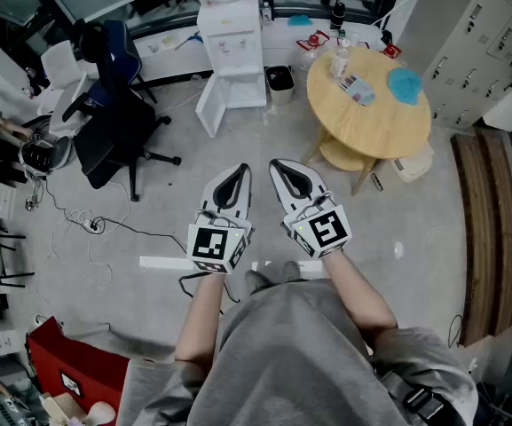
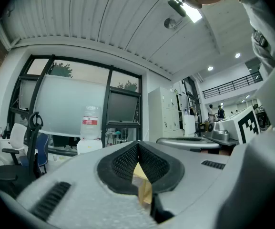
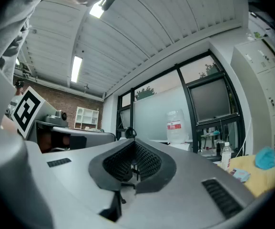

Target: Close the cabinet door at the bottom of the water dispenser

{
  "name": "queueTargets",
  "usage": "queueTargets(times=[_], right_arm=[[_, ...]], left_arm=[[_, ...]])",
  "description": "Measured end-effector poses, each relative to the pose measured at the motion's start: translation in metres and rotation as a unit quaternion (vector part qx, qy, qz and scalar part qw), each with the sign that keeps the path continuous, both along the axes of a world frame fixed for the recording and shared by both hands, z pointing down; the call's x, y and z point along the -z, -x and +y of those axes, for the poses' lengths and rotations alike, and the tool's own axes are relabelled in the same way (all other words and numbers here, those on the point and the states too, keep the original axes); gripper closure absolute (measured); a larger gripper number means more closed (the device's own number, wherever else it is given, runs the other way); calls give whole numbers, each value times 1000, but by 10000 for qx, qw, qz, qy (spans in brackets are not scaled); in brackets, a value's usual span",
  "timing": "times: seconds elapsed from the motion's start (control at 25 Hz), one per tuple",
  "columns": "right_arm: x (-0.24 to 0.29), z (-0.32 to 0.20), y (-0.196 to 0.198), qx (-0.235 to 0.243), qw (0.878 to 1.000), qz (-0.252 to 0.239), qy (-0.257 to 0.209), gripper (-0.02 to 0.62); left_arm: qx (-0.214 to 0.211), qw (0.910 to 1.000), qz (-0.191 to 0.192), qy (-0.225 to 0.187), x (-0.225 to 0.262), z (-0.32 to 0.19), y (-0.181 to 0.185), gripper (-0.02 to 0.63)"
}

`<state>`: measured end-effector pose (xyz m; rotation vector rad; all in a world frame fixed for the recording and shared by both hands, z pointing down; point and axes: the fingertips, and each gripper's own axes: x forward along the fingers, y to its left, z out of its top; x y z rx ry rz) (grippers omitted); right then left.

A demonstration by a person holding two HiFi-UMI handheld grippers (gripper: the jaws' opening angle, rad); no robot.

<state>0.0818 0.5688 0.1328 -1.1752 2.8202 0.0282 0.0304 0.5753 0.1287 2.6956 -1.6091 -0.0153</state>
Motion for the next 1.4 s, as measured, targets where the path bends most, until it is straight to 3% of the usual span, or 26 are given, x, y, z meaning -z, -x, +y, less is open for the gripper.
queueTargets(times=[0.32, 0.68, 1.12, 1.4], right_arm=[[-7, -11, -34, -75, 9999, -99, 49, 586], [-12, -21, -55, 247, 9988, -405, 131, 586], [-33, -52, -41, 289, 9985, -360, 288, 586], [-45, -91, -9, 273, 9986, -235, 379, 586]], left_arm=[[44, 9999, -70, 121, -10, -7, -29, 598], [145, 9994, -150, 294, -19, -17, -51, 598], [137, 9989, -131, 425, -35, -49, -39, 598], [86, 9986, -69, 508, -44, -89, -9, 598]])
